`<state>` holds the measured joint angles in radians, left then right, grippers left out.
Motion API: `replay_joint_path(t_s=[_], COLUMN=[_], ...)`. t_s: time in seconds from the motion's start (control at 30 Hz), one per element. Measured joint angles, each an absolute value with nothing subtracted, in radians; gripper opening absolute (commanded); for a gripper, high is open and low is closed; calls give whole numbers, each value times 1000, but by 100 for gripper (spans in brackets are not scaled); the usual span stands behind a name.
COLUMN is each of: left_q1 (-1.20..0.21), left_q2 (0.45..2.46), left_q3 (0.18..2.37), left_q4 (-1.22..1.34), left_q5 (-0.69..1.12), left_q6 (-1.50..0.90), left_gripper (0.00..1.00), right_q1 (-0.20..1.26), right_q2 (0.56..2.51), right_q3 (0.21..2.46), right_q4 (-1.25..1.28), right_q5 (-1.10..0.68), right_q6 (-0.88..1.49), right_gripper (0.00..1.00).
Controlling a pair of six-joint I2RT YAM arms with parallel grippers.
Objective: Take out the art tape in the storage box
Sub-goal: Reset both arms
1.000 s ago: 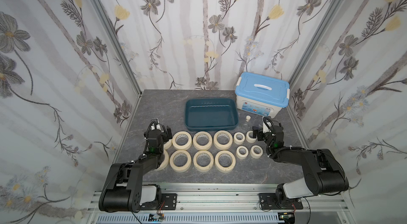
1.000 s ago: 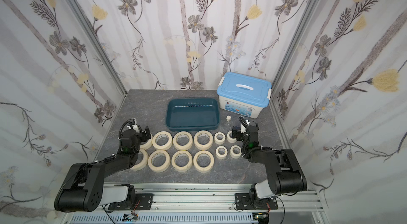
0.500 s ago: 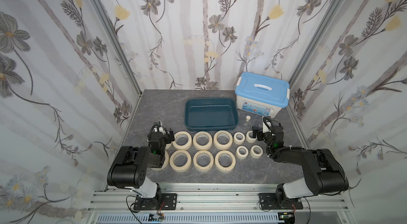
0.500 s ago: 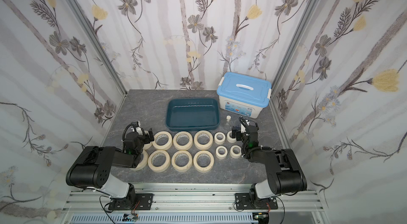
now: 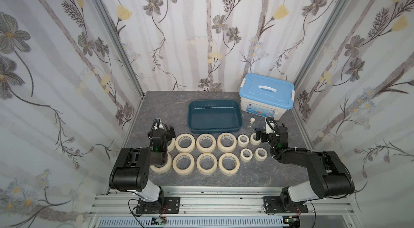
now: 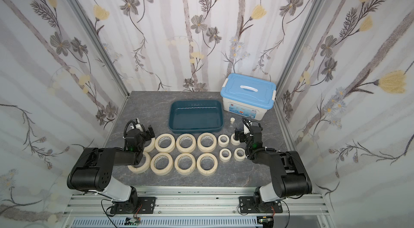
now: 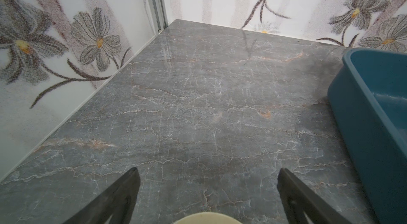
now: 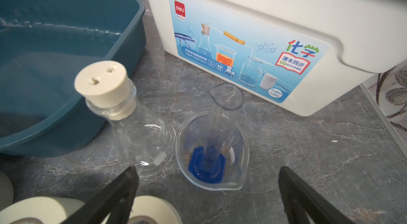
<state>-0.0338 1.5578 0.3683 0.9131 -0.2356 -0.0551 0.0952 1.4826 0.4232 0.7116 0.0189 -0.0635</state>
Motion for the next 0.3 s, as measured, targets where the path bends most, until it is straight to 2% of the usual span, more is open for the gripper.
replay_joint_path(t_s=[0.3], left_q1=[-34], left_q2=[1558], left_q3=[368], left_q4=[910], left_q5=[-236], left_q6=[-56], left_gripper=[100], right_q1=[95], right_q2=[1485], right_q3=[427], right_q4=[709], right_q5=[2], right_q6=[-65], right_gripper=[100])
